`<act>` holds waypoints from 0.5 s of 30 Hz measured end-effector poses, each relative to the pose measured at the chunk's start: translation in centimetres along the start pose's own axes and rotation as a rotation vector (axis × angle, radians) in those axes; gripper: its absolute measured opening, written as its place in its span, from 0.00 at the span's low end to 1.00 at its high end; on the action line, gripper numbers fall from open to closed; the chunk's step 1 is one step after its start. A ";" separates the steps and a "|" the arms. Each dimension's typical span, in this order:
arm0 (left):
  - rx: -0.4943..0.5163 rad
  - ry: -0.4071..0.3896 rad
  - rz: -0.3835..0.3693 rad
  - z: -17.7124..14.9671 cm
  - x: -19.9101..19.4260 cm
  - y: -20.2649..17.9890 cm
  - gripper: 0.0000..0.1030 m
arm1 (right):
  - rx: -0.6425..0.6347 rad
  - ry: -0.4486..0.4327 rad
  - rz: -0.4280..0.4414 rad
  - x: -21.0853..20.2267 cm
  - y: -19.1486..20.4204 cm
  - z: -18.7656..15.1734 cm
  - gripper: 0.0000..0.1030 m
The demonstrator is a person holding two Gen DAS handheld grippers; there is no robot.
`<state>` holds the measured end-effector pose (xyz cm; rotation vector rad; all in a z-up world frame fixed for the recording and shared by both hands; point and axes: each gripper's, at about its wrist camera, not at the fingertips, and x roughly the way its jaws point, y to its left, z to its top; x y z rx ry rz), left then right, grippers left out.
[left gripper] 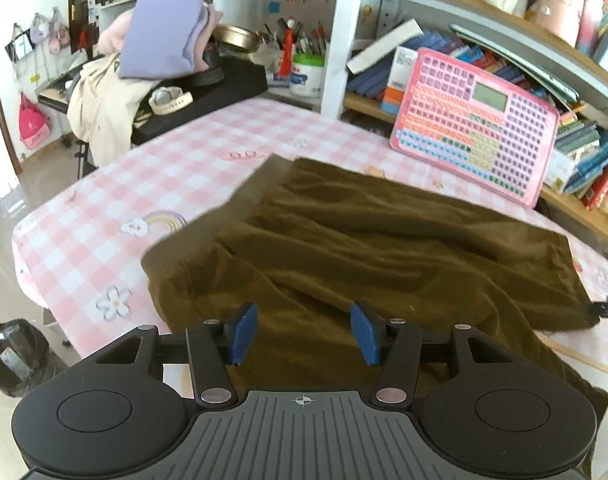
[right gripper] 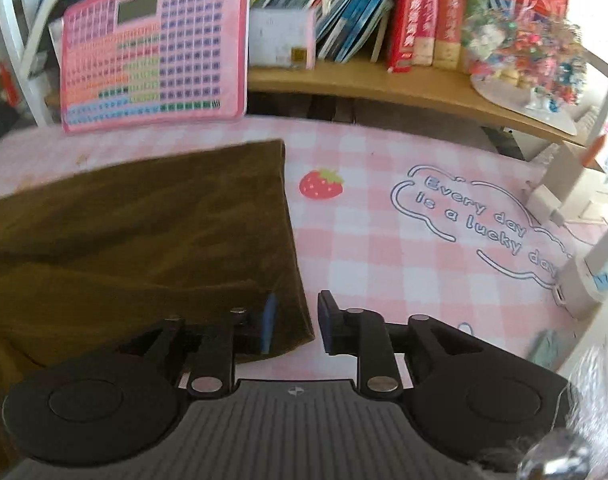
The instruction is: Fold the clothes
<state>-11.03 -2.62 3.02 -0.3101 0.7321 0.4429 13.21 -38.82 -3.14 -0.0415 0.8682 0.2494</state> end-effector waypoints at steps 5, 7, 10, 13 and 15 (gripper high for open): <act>0.015 -0.016 -0.035 2.6 2.6 1.5 0.51 | 0.018 -0.002 0.024 -3.2 1.4 -1.9 0.28; 0.029 -0.019 -0.066 3.9 4.0 1.9 0.51 | 0.032 0.000 0.021 -4.5 2.3 -3.0 0.33; 0.062 -0.019 -0.116 5.6 6.1 2.3 0.51 | 0.066 0.007 -0.001 -6.1 3.5 -4.8 0.37; 0.108 -0.016 -0.162 7.2 7.9 2.6 0.51 | 0.092 0.019 -0.035 -7.0 4.9 -6.4 0.38; 0.131 -0.012 -0.193 8.0 9.3 2.9 0.50 | 0.110 0.027 -0.057 -7.6 5.8 -7.4 0.38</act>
